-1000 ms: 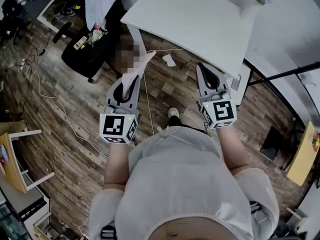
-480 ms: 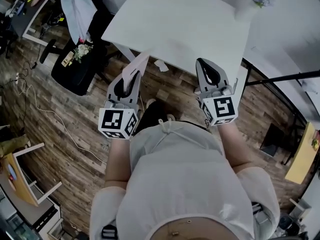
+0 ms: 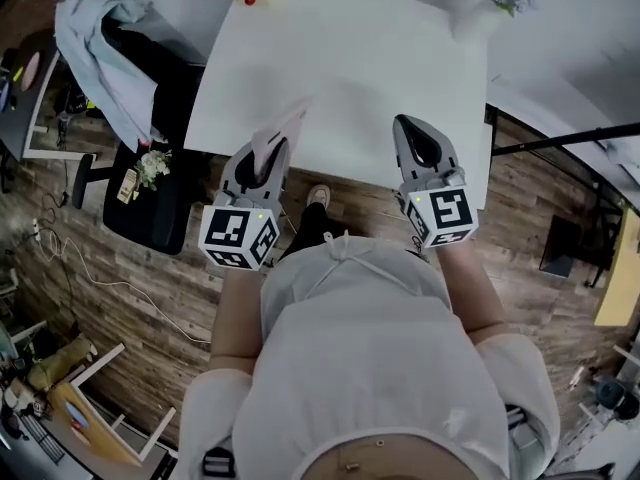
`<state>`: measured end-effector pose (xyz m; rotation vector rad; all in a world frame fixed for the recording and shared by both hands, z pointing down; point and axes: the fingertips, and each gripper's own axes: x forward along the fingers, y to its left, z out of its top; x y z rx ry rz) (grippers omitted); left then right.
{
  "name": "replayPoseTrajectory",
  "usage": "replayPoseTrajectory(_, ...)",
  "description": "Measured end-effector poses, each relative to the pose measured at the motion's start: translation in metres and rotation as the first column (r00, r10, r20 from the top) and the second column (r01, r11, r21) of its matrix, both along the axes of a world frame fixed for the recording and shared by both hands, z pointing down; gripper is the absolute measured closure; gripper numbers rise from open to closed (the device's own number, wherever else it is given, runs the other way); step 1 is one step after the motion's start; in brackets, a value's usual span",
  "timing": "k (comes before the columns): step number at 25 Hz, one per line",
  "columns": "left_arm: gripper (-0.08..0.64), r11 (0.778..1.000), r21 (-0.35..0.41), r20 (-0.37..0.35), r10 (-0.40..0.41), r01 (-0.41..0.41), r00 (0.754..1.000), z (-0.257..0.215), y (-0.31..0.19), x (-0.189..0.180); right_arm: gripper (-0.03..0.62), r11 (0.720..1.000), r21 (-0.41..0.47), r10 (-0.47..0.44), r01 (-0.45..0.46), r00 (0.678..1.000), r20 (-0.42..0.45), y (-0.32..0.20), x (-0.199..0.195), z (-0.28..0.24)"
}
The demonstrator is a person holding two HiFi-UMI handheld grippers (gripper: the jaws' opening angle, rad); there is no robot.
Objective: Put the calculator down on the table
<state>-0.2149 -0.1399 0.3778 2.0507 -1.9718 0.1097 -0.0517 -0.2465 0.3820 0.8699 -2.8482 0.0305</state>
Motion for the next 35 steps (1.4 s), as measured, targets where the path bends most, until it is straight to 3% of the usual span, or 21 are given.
replayPoseTrajectory(7,0.466,0.983,-0.105,-0.045,0.145,-0.149,0.988,0.045,-0.071,-0.033,0.584,0.989,-0.050,0.141,-0.142,0.990,-0.033,-0.049,-0.029,0.024)
replayPoseTrajectory(15,0.466,0.923,-0.229,-0.201,0.265,-0.308,0.943,0.113,-0.123,-0.041,0.584,0.962,-0.126,0.229,-0.242,0.967,-0.109,-0.074,-0.049,0.070)
replayPoseTrajectory(19,0.466,0.900,-0.271,-0.295,0.259,-0.341,0.920,0.145,-0.139,-0.048,0.584,0.952,-0.146,0.248,-0.270,0.957,-0.152,-0.083,-0.055,0.088)
replayPoseTrajectory(24,0.466,0.878,-0.322,-0.353,0.235,-0.353,0.906,0.177,-0.149,-0.056,0.584,0.944,-0.173,0.251,-0.281,0.952,-0.176,-0.092,-0.065,0.109)
replayPoseTrajectory(29,0.466,0.876,-0.325,-0.424,0.201,-0.356,0.883,0.192,-0.158,-0.060,0.584,0.938,-0.195,0.254,-0.288,0.950,-0.179,-0.097,-0.071,0.121)
replayPoseTrajectory(35,0.451,0.868,-0.367,-0.405,0.173,-0.333,0.898,0.208,-0.170,-0.066,0.584,0.934,-0.214,0.251,-0.287,0.951,-0.181,-0.103,-0.077,0.130)
